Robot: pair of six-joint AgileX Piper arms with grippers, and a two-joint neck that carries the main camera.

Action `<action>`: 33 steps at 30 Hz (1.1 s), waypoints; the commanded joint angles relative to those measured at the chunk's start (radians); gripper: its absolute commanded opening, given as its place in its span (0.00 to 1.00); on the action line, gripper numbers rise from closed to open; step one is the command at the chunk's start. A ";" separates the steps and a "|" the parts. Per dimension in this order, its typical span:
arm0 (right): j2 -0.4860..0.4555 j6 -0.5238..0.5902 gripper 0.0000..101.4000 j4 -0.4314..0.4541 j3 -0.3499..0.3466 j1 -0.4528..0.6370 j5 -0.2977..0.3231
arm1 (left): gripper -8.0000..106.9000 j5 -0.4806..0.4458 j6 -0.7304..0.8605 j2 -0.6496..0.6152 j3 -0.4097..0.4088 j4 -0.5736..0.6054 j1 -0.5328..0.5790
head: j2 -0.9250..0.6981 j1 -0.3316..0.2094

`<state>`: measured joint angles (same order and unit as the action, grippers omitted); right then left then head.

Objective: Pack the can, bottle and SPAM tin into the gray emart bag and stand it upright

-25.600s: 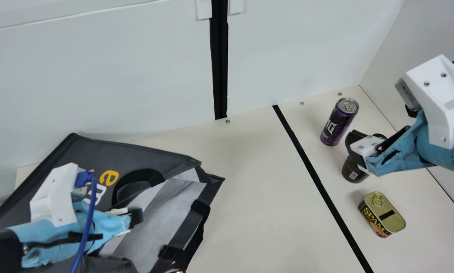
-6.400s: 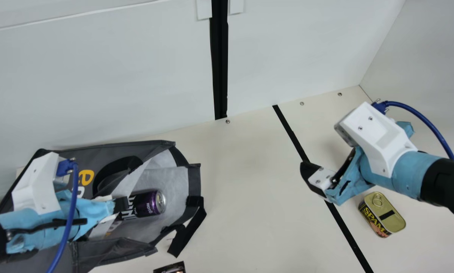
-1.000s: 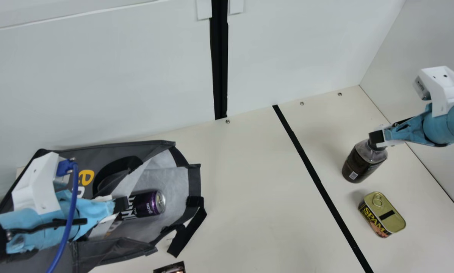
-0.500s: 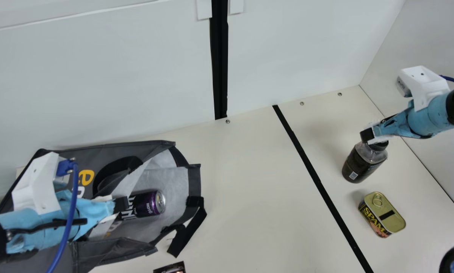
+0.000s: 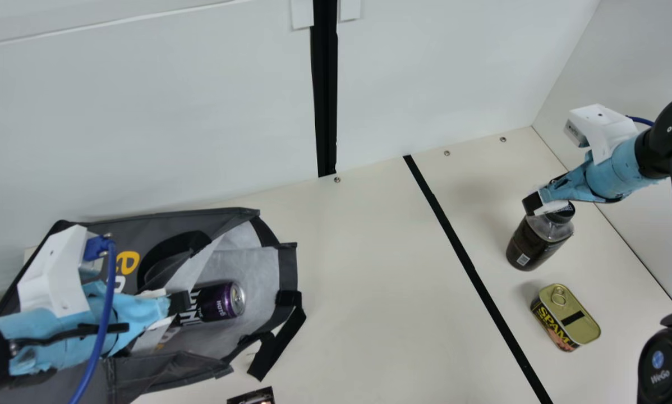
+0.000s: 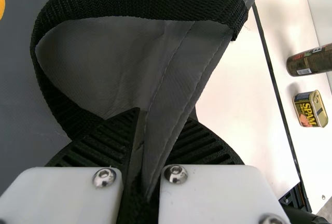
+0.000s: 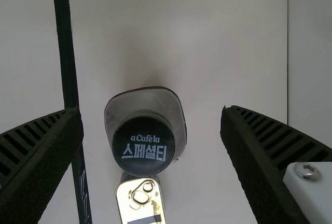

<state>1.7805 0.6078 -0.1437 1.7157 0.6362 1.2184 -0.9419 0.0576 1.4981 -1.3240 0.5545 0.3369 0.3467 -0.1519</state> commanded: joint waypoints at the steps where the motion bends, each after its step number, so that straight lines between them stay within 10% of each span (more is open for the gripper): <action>1: 0.005 0.002 0.94 0.004 -0.001 -0.001 0.002 | 0.00 0.000 0.000 0.000 0.000 0.000 0.000 | 0.002 -0.023; 17: 0.026 0.005 0.94 0.005 -0.037 0.000 0.001 | 0.00 0.000 0.000 0.000 0.000 0.000 0.000 | 0.002 -0.023; 31: 0.025 0.008 0.02 -0.003 -0.050 0.000 -0.017 | 0.00 0.000 0.000 0.000 0.000 0.000 0.000 | 0.002 -0.023; 33: 0.023 0.009 0.00 -0.003 -0.046 -0.003 -0.018 | 0.00 0.000 0.000 0.000 0.000 0.000 0.000 | 0.002 -0.023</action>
<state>1.8052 0.6149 -0.1498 1.6663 0.6350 1.2052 -0.9419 0.0576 1.4981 -1.3240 0.5545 0.3369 0.3467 -0.1519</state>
